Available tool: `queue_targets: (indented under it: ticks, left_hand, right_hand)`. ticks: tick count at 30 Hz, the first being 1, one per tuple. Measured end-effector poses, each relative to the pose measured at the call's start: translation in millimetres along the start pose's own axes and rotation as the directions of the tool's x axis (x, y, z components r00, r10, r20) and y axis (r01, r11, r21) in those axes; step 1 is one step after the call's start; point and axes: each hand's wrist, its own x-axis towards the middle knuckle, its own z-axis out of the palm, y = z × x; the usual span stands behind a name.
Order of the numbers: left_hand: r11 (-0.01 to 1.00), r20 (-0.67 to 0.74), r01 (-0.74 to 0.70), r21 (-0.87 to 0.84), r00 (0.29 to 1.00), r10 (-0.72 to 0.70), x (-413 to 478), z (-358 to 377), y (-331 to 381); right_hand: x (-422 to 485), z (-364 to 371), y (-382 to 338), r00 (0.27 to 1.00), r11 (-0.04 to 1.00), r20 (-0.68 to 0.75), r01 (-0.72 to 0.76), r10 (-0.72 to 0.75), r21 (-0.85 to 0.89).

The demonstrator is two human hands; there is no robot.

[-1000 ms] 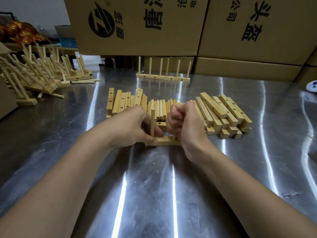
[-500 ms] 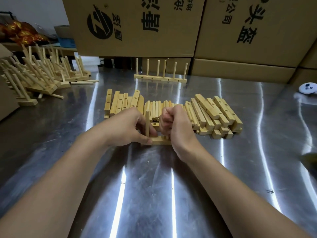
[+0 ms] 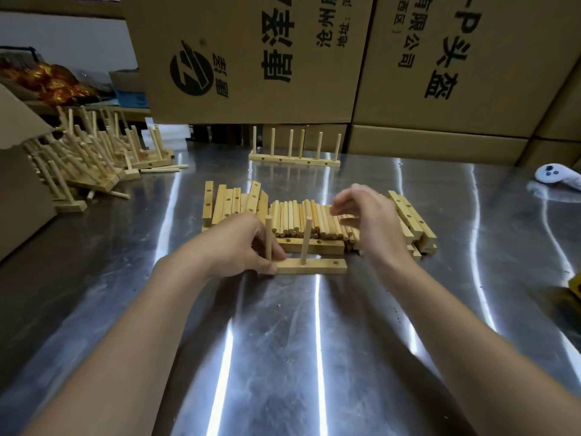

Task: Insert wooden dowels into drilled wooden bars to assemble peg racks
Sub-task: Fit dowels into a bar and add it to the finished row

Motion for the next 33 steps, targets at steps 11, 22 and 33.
queue_targets:
  ticks: [11,22,33]
  left_hand:
    - [0.999,0.039,0.052,0.009,0.998,-0.053,-6,-20,-14]
    - [0.998,0.046,0.060,0.002,0.997,-0.060,-7,-21,-12]
    - [0.997,0.058,0.073,0.031,0.996,-0.075,-10,-20,-4]
  right_hand:
    - [-2,3,45,0.944,0.747,0.051,0.290,-0.325,-0.598]
    - [0,-12,38,0.933,0.520,0.254,0.354,-0.256,-0.777]
    - [1,-13,6,0.954,0.984,-0.298,0.033,0.022,0.178]
